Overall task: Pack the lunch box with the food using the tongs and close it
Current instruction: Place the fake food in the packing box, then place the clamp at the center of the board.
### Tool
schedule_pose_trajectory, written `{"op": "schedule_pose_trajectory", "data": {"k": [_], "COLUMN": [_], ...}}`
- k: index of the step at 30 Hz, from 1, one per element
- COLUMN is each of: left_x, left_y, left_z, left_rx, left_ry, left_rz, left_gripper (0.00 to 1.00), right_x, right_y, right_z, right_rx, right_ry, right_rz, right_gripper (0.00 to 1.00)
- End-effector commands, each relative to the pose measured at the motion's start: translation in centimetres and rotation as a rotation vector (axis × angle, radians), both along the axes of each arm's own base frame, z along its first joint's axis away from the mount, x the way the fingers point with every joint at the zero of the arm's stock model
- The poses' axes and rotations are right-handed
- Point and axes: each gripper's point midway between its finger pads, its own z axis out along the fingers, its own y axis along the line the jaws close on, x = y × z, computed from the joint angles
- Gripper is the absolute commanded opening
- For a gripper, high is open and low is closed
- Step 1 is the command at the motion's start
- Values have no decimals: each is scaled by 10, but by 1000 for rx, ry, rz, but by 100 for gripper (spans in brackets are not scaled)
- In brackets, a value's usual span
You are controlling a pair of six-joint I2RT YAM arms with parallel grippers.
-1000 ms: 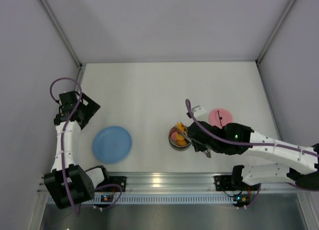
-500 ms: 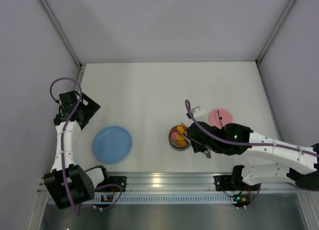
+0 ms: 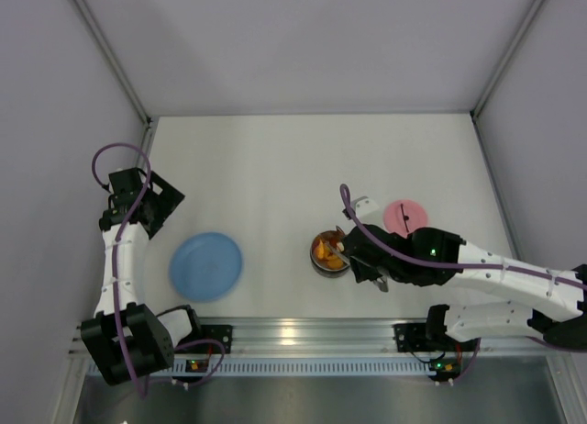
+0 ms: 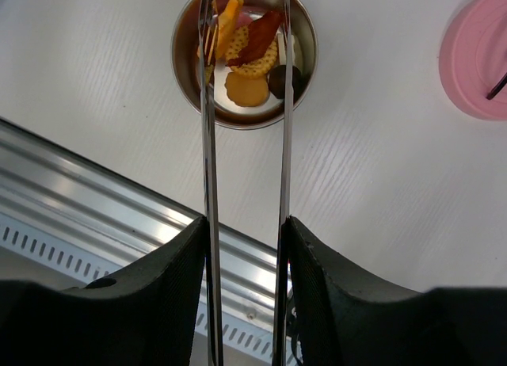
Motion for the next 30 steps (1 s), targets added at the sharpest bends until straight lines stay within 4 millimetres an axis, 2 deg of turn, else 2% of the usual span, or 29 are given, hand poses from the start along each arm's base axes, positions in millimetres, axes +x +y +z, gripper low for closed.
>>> {"op": "schedule_pose_trajectory", "data": {"k": [1, 6, 11, 14, 17, 18, 20, 21, 23, 24, 25, 26, 27, 28, 30], "left_x": [6, 6, 6, 6, 7, 7, 7, 7, 8, 9, 9, 9, 9, 9, 9], "left_y": [1, 1, 1, 1, -1, -2, -2, -2, -4, -4, -4, -6, -7, -7, -8], "left_z": [9, 9, 9, 10, 9, 9, 9, 8, 8, 9, 9, 9, 10, 10, 11], "left_rx": [5, 4, 3, 0, -4, -6, -9, -10, -19, -20, -20, -26, -29, -30, -33], "left_ry": [-56, -58, -55, -61, -60, -61, -60, -61, -65, -67, -68, -70, -74, -73, -79], "left_rz": [2, 2, 1, 0, -6, -8, -10, -11, -19, -20, -21, -26, -28, -32, -36], "left_gripper": [99, 99, 99, 99, 99, 99, 99, 99, 99, 99, 99, 99, 99, 99, 99], "right_x": [6, 11, 22, 37, 64, 85, 108, 136, 165, 186, 209, 224, 243, 260, 290], "right_y": [1, 3, 4, 6, 11, 7, 13, 7, 10, -1, 3, 0, -12, -12, -16], "right_z": [9, 19, 41, 54, 66, 71, 71, 81, 73, 73, 69, 65, 64, 50, 40], "right_rx": [28, 37, 46, 69, 92, 98, 122, 159, 175, 175, 181, 179, 187, 178, 193], "right_ry": [-28, -56, -111, -133, -158, -184, -165, -201, -181, -197, -212, -216, -228, -218, -233], "right_rz": [-21, -22, -44, -57, -73, -108, -119, -164, -192, -237, -264, -294, -349, -374, -421], "right_gripper": [43, 44, 45, 45, 46, 47, 47, 47, 47, 47, 47, 46, 47, 47, 48]}}
